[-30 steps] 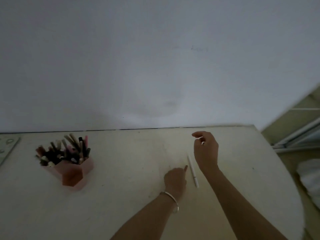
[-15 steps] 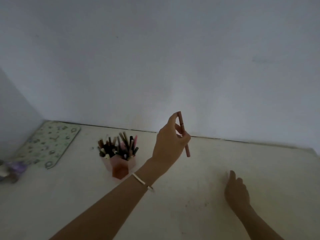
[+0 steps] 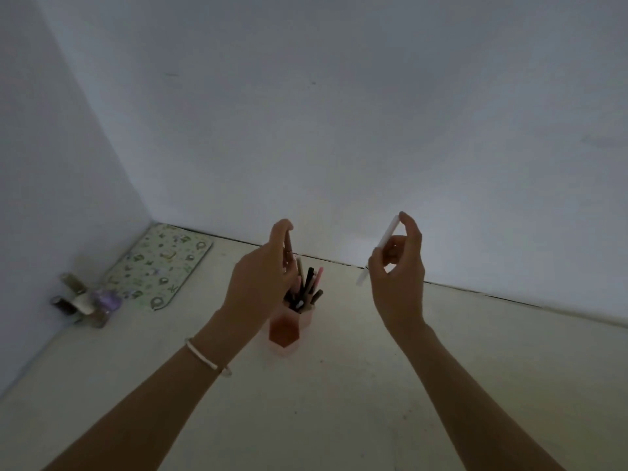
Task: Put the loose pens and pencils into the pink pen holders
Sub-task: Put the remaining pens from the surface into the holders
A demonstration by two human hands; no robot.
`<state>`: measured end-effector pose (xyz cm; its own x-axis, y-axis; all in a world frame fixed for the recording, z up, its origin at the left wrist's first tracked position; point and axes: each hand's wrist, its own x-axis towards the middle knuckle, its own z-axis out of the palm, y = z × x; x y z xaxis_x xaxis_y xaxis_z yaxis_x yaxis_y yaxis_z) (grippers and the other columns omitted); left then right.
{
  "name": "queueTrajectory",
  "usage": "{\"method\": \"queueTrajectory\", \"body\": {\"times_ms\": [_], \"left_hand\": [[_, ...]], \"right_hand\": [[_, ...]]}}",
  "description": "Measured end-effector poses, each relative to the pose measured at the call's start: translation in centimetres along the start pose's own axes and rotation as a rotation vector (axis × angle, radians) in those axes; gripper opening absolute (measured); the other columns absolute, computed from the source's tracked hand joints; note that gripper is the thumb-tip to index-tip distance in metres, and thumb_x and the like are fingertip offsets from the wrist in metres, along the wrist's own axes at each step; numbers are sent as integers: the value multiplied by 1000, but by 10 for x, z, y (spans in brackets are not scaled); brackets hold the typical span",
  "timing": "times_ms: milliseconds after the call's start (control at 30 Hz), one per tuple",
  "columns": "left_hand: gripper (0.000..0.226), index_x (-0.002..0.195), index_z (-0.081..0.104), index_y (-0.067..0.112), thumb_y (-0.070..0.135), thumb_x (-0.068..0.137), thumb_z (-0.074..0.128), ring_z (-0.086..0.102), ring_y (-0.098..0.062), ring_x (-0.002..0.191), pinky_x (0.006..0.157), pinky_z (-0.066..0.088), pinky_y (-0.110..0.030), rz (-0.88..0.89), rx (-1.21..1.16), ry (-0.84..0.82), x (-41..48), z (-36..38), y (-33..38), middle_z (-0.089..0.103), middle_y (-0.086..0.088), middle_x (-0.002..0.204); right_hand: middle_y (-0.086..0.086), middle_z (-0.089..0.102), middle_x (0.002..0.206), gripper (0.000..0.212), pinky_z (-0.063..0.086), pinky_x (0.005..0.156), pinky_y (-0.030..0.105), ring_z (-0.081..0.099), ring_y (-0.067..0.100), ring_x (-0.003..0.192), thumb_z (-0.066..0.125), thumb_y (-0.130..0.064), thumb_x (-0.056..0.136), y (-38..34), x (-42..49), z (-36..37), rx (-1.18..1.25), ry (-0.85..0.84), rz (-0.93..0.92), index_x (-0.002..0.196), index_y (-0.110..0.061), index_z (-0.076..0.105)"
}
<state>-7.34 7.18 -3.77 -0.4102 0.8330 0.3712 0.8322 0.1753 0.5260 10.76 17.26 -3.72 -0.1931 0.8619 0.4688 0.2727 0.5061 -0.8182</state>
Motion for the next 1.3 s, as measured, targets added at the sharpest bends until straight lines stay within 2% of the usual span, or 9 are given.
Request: {"method": "queueTrajectory", "body": {"times_ms": [133, 267, 400, 533, 733, 900, 1067, 1200, 1300], "left_hand": [[45, 125, 36, 26, 23, 89, 62, 61, -15, 59, 57, 55, -35, -3, 145, -80, -7, 16, -4, 65, 4, 74], [13, 86, 64, 19, 21, 79, 75, 60, -17, 66, 65, 49, -29, 105, 325, 7, -12, 23, -6, 65, 4, 69], [19, 80, 76, 26, 34, 87, 59, 57, -19, 105, 88, 38, -36, 222, 519, -49, -16, 29, -13, 71, 12, 107], [39, 94, 77, 21, 36, 96, 41, 58, -23, 111, 91, 39, -40, 136, 322, 85, -5, 15, -9, 70, 1, 119], [37, 104, 74, 13, 33, 100, 43, 55, -21, 113, 93, 38, -36, -129, 5, 301, 27, -28, -12, 71, -1, 111], [33, 101, 73, 16, 25, 100, 41, 58, -20, 110, 97, 41, -38, -179, -192, 507, 35, -55, -11, 72, 2, 106], [36, 99, 73, 16, 28, 100, 40, 57, -18, 109, 96, 42, -45, -169, -243, 551, 34, -67, -7, 70, 3, 106], [34, 98, 73, 17, 27, 100, 40, 56, -16, 108, 96, 42, -46, -154, -247, 538, 31, -68, -7, 69, 4, 105], [35, 99, 72, 18, 28, 99, 38, 58, -17, 107, 95, 44, -46, -136, -237, 509, 27, -64, -12, 69, 3, 106]], "right_hand": [[-5, 56, 84, 57, 52, 74, 19, 60, 12, 77, 56, -7, 91, -6, -3, 5, 32, 10, -4, 139, -28, 33], [-10, 60, 84, 57, 50, 71, 12, 63, 9, 78, 60, -7, 89, -1, -8, 5, 66, 13, -3, 134, -31, 35], [-11, 65, 83, 48, 47, 69, 9, 65, 7, 79, 60, -11, 90, 3, -14, 8, 55, 8, -8, 128, -30, 37], [-9, 67, 80, 43, 46, 70, 9, 64, 5, 77, 60, -13, 90, 0, -16, 17, 37, -27, -36, 124, -29, 39], [-13, 65, 79, 42, 45, 70, 8, 63, 6, 76, 59, -11, 91, -13, -18, 33, 52, -69, -97, 124, -27, 38], [-16, 61, 77, 42, 45, 66, 8, 62, 5, 71, 57, -12, 93, -16, -17, 45, 12, -124, -143, 123, -31, 35], [-6, 64, 81, 37, 53, 64, 24, 59, 9, 69, 55, -18, 95, -6, -26, 56, -243, -320, -174, 123, -30, 36], [-2, 67, 95, 21, 50, 85, 36, 60, 18, 92, 55, -29, 93, 6, -33, 58, -422, -389, -296, 106, -17, 65], [5, 61, 126, 41, 34, 104, 40, 49, 26, 122, 44, -43, 95, 10, -41, 57, -558, -445, -330, 93, -17, 76]]}}
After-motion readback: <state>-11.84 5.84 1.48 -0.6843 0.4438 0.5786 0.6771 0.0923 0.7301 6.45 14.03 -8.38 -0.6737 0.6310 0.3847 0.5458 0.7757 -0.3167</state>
